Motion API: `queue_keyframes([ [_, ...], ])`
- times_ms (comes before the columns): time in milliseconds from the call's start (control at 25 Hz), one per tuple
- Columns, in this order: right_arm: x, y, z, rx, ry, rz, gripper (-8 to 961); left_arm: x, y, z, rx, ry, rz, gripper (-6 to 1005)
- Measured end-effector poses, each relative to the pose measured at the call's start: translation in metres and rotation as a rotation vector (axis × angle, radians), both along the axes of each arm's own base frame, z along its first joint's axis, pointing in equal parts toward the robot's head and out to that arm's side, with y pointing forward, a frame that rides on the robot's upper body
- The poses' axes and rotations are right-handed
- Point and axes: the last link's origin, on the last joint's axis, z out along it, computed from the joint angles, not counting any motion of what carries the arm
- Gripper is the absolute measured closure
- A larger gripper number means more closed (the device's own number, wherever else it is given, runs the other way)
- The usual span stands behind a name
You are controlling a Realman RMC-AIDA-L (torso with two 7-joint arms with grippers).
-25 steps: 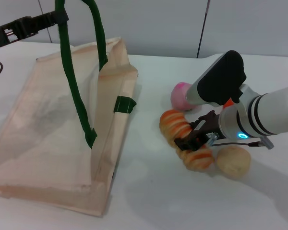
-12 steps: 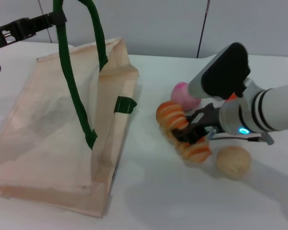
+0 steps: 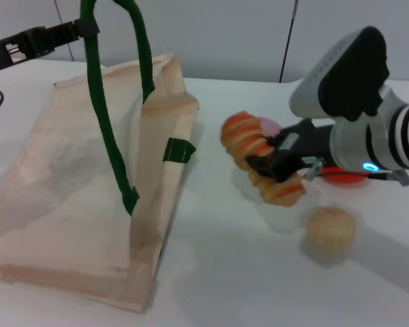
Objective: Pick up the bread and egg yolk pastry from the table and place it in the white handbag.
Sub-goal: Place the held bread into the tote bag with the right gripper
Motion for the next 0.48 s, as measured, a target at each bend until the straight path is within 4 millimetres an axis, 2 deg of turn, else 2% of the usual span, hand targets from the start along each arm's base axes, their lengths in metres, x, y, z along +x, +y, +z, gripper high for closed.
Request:
queue_keyframes([
  [160, -0.023, -0.008, -0.002, -0.036, -0.011, 0.098, 537, 0.010, 0.002, 0.001, -0.012, -0.011, -0.040, 870],
  [480, -0.058, -0.021, -0.036, -0.151, -0.092, 0.254, 559, 0.033, 0.008, 0.003, -0.051, -0.035, -0.121, 870],
])
